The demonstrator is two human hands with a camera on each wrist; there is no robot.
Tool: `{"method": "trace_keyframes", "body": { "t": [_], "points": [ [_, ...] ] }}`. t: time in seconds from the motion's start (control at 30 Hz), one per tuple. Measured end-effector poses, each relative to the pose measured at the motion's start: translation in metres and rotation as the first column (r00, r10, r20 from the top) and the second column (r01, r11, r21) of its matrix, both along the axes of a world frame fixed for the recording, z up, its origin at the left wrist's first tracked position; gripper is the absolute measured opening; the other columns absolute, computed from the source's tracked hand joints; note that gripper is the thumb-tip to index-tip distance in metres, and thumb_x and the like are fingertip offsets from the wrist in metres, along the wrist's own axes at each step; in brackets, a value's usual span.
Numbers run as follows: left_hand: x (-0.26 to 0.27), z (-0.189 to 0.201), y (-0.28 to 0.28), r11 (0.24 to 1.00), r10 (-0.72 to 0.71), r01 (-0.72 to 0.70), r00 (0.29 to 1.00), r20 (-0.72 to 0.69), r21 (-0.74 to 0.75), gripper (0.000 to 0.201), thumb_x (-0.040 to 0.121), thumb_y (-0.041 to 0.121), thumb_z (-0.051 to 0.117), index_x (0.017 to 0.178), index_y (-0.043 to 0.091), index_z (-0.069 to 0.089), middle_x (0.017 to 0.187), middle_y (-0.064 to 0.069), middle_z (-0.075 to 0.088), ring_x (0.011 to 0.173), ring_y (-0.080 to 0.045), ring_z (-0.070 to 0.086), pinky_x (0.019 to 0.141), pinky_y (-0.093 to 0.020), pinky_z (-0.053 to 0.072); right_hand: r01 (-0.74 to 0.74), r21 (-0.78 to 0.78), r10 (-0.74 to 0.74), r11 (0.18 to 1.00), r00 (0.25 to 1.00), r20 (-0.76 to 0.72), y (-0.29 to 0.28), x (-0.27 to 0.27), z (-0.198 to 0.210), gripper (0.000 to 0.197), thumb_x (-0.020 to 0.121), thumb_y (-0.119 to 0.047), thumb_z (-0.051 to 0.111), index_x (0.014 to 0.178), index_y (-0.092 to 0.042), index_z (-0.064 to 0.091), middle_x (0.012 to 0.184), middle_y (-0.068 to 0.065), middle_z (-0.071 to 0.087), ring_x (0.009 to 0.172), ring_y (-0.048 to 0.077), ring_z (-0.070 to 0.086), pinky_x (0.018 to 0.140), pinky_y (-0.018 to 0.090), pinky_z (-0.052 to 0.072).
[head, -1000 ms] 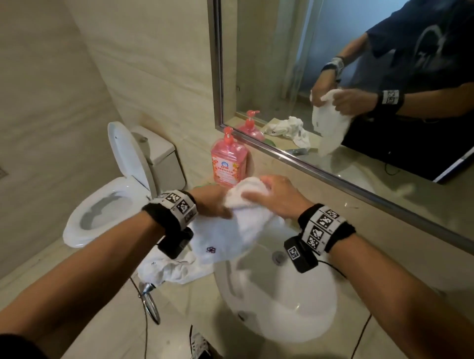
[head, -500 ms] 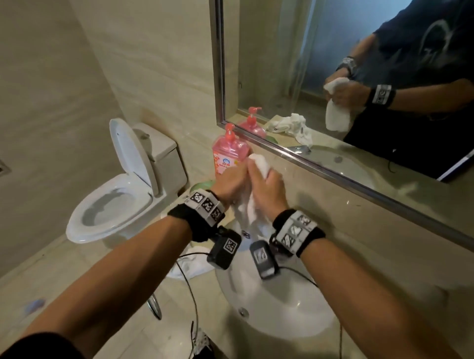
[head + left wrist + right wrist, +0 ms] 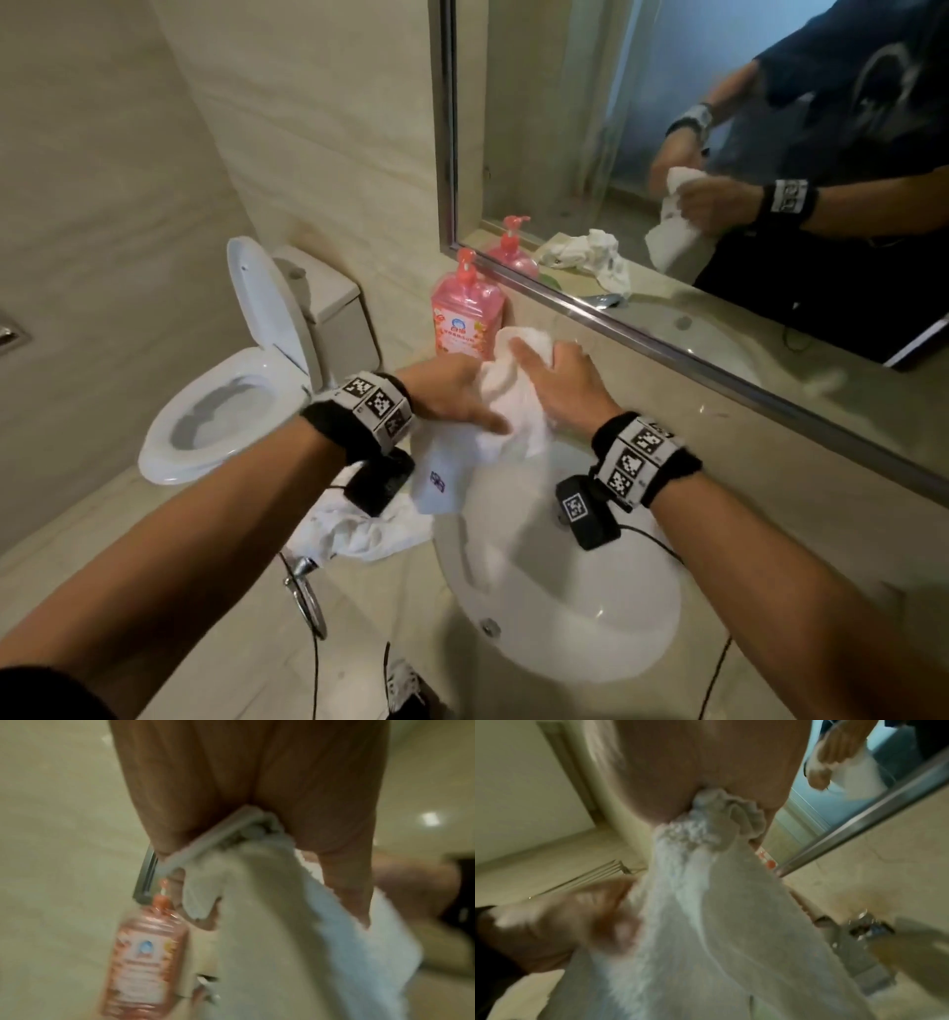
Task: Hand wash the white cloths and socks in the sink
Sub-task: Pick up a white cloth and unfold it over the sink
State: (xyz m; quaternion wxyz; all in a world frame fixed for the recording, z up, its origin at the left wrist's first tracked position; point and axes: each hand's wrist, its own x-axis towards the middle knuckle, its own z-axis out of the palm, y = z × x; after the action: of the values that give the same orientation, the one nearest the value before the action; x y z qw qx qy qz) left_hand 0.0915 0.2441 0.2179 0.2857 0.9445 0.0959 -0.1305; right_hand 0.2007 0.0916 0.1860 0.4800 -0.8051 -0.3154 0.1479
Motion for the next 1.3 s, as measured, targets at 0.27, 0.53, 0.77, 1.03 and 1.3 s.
{"method": "trace_keyframes", "body": {
  "t": [0.27, 0.53, 0.77, 1.03, 1.3],
  "points": [
    [-0.012, -0.021, 0.033, 0.998, -0.045, 0.043, 0.998, 0.033, 0.046, 0.025, 0.089, 0.023, 0.069, 0.112, 0.015, 0.066, 0.103, 0.0, 0.068, 0.092, -0.019, 0.06, 0.08, -0.027, 0.045, -0.277, -0.57, 0.459, 0.773, 0.866, 0.201, -0.021, 0.023, -0.012, 0.037, 0.076, -0.05, 0.078, 0.101, -0.03, 0.061, 0.092, -0.014, 0.058, 0.084, 0.013, 0.057, 0.069, 0.026, 0.042],
    [-0.003, -0.024, 0.01, 0.71, 0.564, -0.437, 0.823, 0.073, -0.552, 0.049, 0.09, 0.062, 0.052, 0.07, 0.019, 0.062, 0.049, 0.012, 0.059, 0.039, -0.002, 0.05, 0.038, -0.013, 0.035, 0.175, 0.087, -0.143, 0.981, 0.947, -0.288, -0.013, 0.006, -0.023, 0.029, 0.084, -0.042, 0.074, 0.101, -0.018, 0.07, 0.097, 0.002, 0.076, 0.088, 0.014, 0.073, 0.079, 0.037, 0.061],
    [0.02, -0.01, -0.036, 0.541, 0.552, -0.373, 0.834, -0.016, -0.754, 0.062, 0.101, 0.054, 0.037, 0.109, -0.003, 0.06, 0.096, -0.025, 0.064, 0.081, -0.034, 0.064, 0.082, -0.048, 0.056, 0.333, 0.145, -0.278, 0.932, 0.911, -0.303, 0.029, -0.017, 0.0, 0.042, 0.091, -0.061, 0.057, 0.086, -0.02, 0.066, 0.068, -0.005, 0.072, 0.06, 0.01, 0.071, 0.046, 0.02, 0.051],
    [0.018, -0.001, -0.031, 0.538, 0.45, -0.311, 0.892, -0.045, -0.783, 0.038, 0.101, 0.041, 0.048, 0.105, 0.006, 0.06, 0.107, -0.019, 0.066, 0.089, -0.03, 0.067, 0.081, -0.036, 0.059, 0.294, 0.064, -0.269, 0.954, 0.928, -0.257, 0.018, -0.006, 0.001, 0.049, 0.093, -0.06, 0.055, 0.092, -0.013, 0.07, 0.08, 0.0, 0.073, 0.071, 0.013, 0.071, 0.047, 0.016, 0.05],
    [-0.002, -0.015, 0.022, 0.946, -0.039, 0.075, 0.992, -0.119, 0.315, 0.035, 0.074, 0.03, 0.08, 0.101, 0.017, 0.063, 0.087, 0.001, 0.065, 0.08, -0.022, 0.062, 0.065, -0.024, 0.042, -0.296, -0.446, 0.343, 0.845, 0.939, 0.027, -0.016, 0.008, 0.003, 0.062, 0.067, -0.058, 0.084, 0.107, -0.015, 0.065, 0.099, 0.0, 0.069, 0.092, 0.016, 0.065, 0.078, 0.032, 0.054]
  ]
}}
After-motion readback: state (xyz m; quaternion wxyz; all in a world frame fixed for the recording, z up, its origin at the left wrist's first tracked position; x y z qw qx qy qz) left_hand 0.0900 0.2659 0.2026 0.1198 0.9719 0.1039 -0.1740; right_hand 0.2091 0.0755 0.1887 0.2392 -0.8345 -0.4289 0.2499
